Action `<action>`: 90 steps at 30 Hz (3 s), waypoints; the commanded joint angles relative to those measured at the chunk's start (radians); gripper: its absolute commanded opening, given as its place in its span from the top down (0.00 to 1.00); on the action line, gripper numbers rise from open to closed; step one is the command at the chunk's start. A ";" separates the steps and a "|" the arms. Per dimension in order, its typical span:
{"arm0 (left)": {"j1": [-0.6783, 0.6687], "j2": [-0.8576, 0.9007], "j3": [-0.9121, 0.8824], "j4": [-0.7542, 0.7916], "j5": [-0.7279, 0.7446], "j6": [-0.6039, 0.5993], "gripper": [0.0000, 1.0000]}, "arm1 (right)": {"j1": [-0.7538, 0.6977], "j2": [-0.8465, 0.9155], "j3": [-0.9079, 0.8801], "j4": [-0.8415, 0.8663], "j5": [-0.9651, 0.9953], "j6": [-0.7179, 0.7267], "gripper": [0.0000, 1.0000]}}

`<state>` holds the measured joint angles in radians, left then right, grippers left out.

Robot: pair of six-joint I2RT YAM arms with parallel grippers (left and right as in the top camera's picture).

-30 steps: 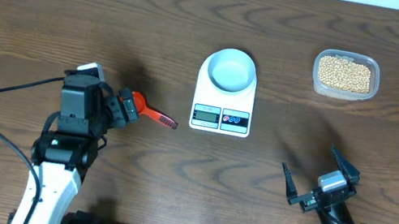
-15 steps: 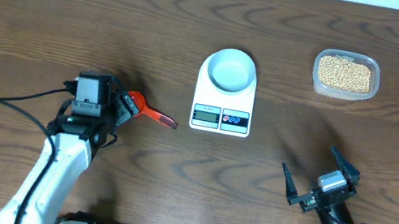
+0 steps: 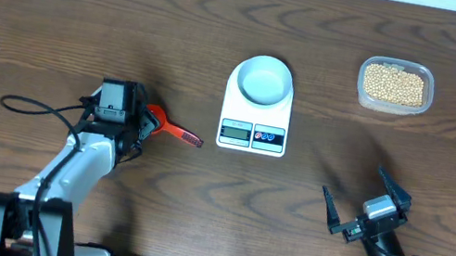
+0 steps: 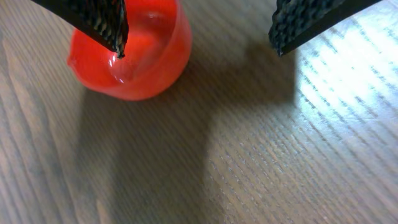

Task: Scoop item into bowl and weigh 50g on scale
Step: 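Lower the left gripper and pinch the red scoop's rim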

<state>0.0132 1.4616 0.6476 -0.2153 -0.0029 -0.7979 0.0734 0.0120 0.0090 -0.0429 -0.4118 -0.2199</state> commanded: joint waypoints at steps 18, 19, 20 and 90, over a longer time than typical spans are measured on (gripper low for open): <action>0.005 0.046 0.022 0.032 -0.005 -0.050 0.40 | 0.005 -0.005 -0.003 -0.003 -0.006 0.002 0.01; 0.005 0.046 0.022 0.032 -0.005 -0.050 0.34 | 0.005 -0.005 -0.003 -0.003 -0.006 0.002 0.01; 0.005 0.046 0.022 0.032 -0.005 -0.050 0.20 | 0.005 -0.005 -0.003 -0.003 -0.006 0.002 0.01; -0.058 0.100 0.018 0.039 -0.018 -0.053 0.73 | 0.005 -0.005 -0.003 -0.003 -0.006 0.002 0.01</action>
<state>-0.0452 1.5433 0.6571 -0.1726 -0.0010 -0.8436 0.0734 0.0120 0.0090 -0.0429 -0.4114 -0.2199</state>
